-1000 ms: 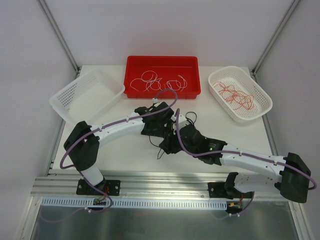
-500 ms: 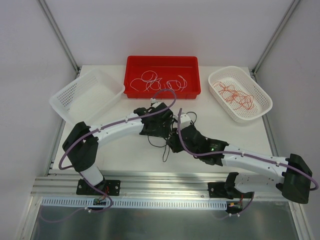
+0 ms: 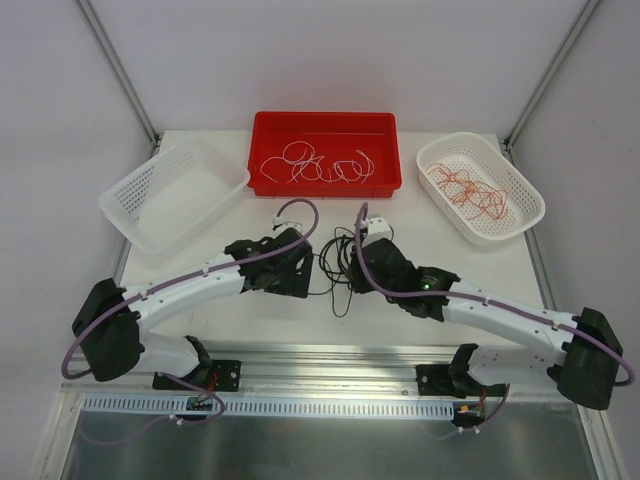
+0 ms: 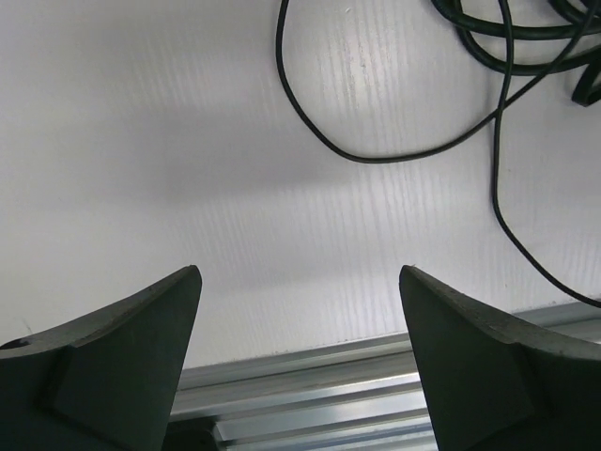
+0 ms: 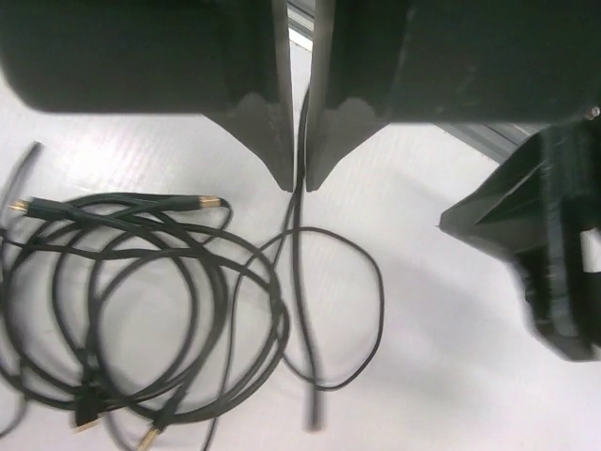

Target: Untangle the cables

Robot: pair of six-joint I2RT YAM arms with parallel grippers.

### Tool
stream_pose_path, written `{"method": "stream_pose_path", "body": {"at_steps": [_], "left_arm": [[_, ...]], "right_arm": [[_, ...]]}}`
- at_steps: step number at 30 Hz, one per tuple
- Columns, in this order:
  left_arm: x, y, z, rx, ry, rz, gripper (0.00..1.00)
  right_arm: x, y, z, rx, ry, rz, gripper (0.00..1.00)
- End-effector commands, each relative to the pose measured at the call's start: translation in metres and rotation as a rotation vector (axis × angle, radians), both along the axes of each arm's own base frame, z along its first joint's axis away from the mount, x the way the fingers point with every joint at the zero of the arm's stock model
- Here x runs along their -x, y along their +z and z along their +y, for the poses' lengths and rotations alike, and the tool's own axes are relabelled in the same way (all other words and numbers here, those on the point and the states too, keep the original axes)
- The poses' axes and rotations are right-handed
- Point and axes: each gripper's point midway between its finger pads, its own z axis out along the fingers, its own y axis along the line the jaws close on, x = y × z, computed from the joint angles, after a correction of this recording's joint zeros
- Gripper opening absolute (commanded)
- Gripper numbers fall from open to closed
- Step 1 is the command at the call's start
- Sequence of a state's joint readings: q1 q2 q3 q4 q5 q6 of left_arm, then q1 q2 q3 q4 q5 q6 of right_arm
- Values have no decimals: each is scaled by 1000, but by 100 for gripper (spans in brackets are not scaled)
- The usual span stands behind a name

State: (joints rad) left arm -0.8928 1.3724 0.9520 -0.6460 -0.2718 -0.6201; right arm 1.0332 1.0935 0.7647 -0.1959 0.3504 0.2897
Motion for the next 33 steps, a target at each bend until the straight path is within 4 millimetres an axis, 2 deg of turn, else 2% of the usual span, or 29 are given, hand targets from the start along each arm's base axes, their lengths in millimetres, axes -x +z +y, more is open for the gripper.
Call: {"method": "stream_pose_path", "body": {"at_steps": [1, 2, 3, 4, 6, 8, 9, 10, 12, 17, 19, 20, 21, 22, 24, 26, 27, 31, 33], "left_arm": [[2, 22, 8, 73, 26, -73, 88], [3, 25, 6, 96, 22, -77, 88], [4, 26, 6, 111, 17, -83, 88], [3, 35, 2, 157, 6, -111, 88], [2, 41, -6, 215, -22, -137, 88], [3, 46, -11, 255, -39, -146, 88], [1, 49, -16, 275, -44, -157, 88], [1, 49, -18, 282, -47, -156, 88], [-2, 50, -26, 296, -60, -149, 88], [-19, 56, -56, 333, -69, -137, 88], [-26, 61, -67, 348, -59, -137, 88], [-29, 52, -72, 339, -40, -115, 88], [-32, 51, -76, 341, -29, -109, 88], [-36, 54, -82, 350, -19, -110, 87], [-42, 43, -92, 346, 3, -88, 86], [-49, 36, -104, 333, 0, -83, 84], [-51, 33, -108, 324, -3, -83, 84], [-62, 21, -125, 296, -19, -73, 80], [-62, 7, -130, 272, -30, -49, 78]], "right_arm": [[8, -14, 36, -10, 99, 113, 14], [10, -14, 46, -26, 125, 137, 19], [17, -18, 55, -36, 165, 174, 32], [18, -25, 60, -29, 177, 192, 40], [18, -26, 61, -23, 181, 193, 56], [8, -16, 51, -2, 145, 144, 65], [8, -16, 41, 29, 129, 142, 67], [4, -6, 33, 23, 110, 113, 70], [-2, -2, 11, 73, 57, 78, 78], [-16, 18, -51, 143, -106, -11, 85], [-16, 13, -74, 179, -155, -4, 86], [-15, 20, -85, 165, -178, -24, 87], [-14, 16, -94, 172, -200, -25, 87], [-13, 18, -100, 165, -214, -31, 87], [-10, 24, -115, 147, -253, -59, 88], [-8, 20, -127, 148, -296, -64, 89], [-6, 25, -132, 120, -306, -80, 90], [0, 20, -147, 109, -342, -87, 91], [2, 19, -153, 115, -359, -85, 92]]}}
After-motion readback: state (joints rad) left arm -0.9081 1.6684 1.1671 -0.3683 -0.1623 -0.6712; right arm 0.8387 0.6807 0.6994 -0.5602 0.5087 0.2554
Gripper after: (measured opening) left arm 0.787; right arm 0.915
